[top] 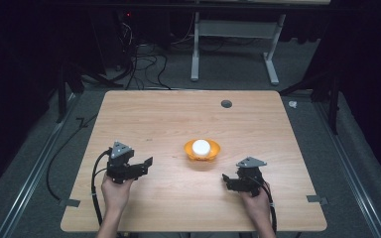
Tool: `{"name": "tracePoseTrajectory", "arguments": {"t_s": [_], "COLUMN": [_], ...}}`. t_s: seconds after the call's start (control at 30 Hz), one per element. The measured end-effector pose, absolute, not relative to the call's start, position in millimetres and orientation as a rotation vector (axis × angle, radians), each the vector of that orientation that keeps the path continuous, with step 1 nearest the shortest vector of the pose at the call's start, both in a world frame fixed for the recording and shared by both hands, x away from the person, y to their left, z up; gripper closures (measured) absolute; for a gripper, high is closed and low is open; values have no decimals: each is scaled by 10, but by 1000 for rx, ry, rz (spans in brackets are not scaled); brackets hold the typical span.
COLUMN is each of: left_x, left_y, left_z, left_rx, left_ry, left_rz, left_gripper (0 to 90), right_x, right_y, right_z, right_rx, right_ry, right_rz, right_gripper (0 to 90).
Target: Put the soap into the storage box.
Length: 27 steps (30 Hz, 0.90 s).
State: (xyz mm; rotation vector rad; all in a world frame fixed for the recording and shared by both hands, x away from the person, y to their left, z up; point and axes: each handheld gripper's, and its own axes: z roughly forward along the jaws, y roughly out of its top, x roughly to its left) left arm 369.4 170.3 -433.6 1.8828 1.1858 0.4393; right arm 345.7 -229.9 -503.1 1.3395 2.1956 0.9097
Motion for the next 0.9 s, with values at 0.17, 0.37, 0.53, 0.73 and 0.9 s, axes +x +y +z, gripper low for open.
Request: {"name": "tracePoseTrajectory", "arguments": {"t_s": [0.17, 0.37, 0.53, 0.73, 0.9], "left_x": [3670, 3651, 3633, 3613, 3604], "left_y": [1722, 1735, 1752, 1773, 1792], "left_z": [-4357, -4387, -4446, -4485, -4520], "left_rx": [1878, 1880, 1880, 1878, 1879], "left_ry": [1191, 1200, 1214, 1224, 1234], "left_rz": [439, 435, 422, 412, 403], "left_gripper": [235, 235, 235, 235, 235], "right_x": [3457, 3456, 3457, 3457, 3457], "right_y": [-2299, -2298, -2298, -2298, -2298], "right_z": [-5030, -5030, -5030, -5030, -5031], "right_rx": [1340, 1340, 1339, 1339, 1338], "right_ry": [2197, 2197, 2197, 2196, 2196], "right_rz": [907, 908, 907, 907, 907], "right_gripper": [214, 214, 214, 214, 214]}}
